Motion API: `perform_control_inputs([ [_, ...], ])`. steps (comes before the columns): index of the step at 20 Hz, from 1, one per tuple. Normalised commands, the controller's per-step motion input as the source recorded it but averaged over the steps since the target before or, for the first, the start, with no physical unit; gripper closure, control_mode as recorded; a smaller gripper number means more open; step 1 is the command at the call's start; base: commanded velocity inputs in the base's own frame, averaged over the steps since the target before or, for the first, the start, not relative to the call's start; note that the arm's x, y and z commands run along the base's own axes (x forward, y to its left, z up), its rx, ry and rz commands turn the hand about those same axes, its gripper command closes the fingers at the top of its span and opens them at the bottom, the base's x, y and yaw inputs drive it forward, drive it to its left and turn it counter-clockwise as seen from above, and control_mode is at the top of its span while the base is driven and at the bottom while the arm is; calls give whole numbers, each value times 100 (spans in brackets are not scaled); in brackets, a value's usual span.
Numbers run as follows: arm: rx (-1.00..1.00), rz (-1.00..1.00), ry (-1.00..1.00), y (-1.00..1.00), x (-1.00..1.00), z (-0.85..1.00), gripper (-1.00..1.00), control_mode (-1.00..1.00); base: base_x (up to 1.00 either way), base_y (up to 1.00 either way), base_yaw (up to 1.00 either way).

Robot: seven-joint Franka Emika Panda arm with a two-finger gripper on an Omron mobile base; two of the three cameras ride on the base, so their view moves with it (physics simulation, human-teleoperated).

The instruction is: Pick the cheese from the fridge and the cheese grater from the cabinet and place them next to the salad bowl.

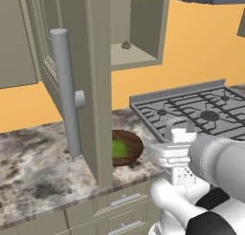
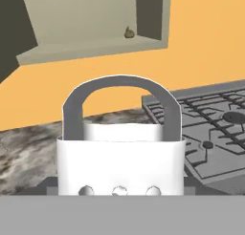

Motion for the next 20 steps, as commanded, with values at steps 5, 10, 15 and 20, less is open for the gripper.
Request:
perform_control_inputs([
  [5, 1, 16, -24, -4, 27, -82, 100, -100, 0, 0, 0],
  [10, 0, 10, -28, -9, 36, -36, 100, -100, 0, 0, 0],
  [15, 6, 20, -16, -24, 44, -66, 100, -100, 0, 0, 0],
  [20, 1, 27, -32, -2, 22, -90, 100, -100, 0, 0, 0],
])
